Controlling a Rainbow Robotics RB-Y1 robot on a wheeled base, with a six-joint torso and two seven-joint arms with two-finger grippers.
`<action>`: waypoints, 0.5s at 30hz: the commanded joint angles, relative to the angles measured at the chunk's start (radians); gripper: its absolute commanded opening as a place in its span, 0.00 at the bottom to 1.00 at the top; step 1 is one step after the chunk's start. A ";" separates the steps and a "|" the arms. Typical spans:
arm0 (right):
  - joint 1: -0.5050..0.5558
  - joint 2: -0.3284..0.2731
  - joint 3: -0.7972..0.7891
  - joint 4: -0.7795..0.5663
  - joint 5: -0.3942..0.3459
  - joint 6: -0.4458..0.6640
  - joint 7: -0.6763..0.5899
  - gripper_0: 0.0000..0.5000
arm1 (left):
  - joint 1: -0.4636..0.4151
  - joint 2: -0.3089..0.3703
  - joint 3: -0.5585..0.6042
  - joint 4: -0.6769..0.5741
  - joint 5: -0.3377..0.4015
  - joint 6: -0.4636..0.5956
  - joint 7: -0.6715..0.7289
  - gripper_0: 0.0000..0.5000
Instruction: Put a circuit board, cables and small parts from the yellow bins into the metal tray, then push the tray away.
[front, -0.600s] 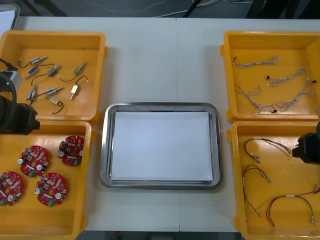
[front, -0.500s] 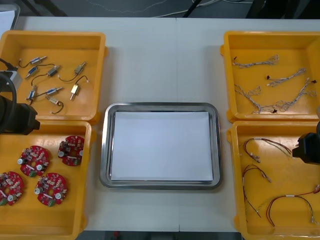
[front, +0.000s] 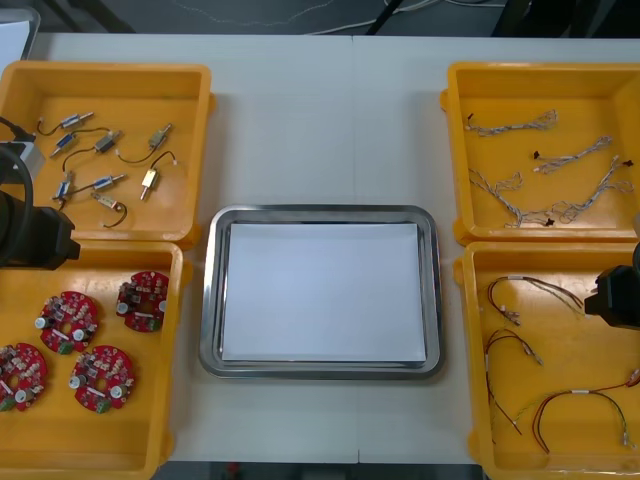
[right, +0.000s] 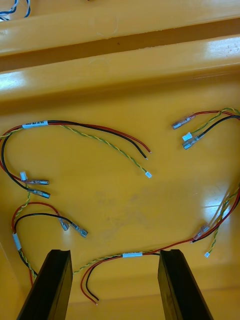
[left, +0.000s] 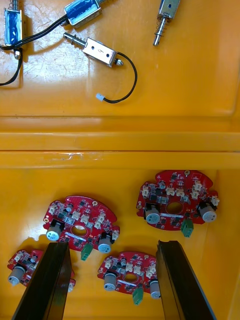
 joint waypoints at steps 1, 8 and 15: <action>0.012 -0.003 -0.025 -0.009 0.007 0.003 0.040 1.00 | 0.021 0.045 0.030 -0.035 0.001 0.010 0.087 1.00; 0.012 -0.003 -0.025 -0.009 0.007 0.003 0.040 1.00 | 0.021 0.045 0.030 -0.035 0.001 0.010 0.087 1.00; 0.012 -0.003 -0.025 -0.009 0.007 0.003 0.040 1.00 | 0.021 0.045 0.030 -0.035 0.001 0.010 0.087 1.00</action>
